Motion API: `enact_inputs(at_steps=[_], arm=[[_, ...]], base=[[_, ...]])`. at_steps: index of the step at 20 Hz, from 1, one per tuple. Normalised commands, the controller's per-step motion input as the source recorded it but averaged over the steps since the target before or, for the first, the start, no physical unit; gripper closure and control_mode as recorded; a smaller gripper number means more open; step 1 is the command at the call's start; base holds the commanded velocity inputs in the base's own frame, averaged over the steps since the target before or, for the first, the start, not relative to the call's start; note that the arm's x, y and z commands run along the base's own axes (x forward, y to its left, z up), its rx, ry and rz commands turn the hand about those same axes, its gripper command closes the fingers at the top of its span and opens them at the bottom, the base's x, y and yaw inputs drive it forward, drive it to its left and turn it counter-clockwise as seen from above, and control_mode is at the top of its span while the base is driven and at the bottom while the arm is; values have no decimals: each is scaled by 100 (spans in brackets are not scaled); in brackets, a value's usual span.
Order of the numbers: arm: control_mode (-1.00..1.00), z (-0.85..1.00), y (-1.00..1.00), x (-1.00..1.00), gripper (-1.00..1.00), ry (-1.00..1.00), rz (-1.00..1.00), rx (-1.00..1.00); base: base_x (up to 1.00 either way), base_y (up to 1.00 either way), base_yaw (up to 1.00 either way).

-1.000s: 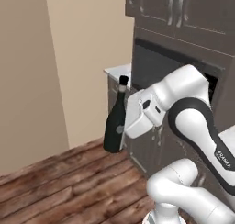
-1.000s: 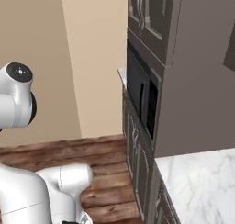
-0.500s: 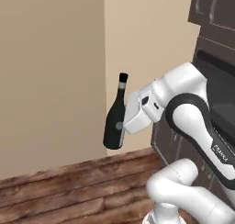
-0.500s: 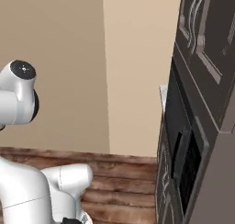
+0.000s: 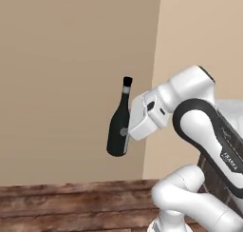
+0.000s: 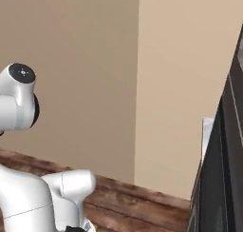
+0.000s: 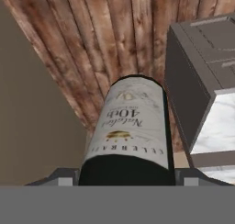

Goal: There is a wine glass and glass cup on the dining counter. Place the wine bottle next to the wine glass and the juice bottle next to the glass cup.

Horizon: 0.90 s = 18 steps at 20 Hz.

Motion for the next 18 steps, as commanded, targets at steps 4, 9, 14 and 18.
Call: enact_inputs(at_steps=[4, 9, 14, 18], arm=[[100, 0, 0, 0, 100, 0, 0, 0], [100, 0, 0, 0, 100, 0, 0, 0], [100, 0, 0, 0, 100, 0, 0, 0], [100, 0, 0, 0, 100, 0, 0, 0]], base=[[88, 0, 42], [73, 13, 45], [69, 41, 39], [44, 85, 34]])
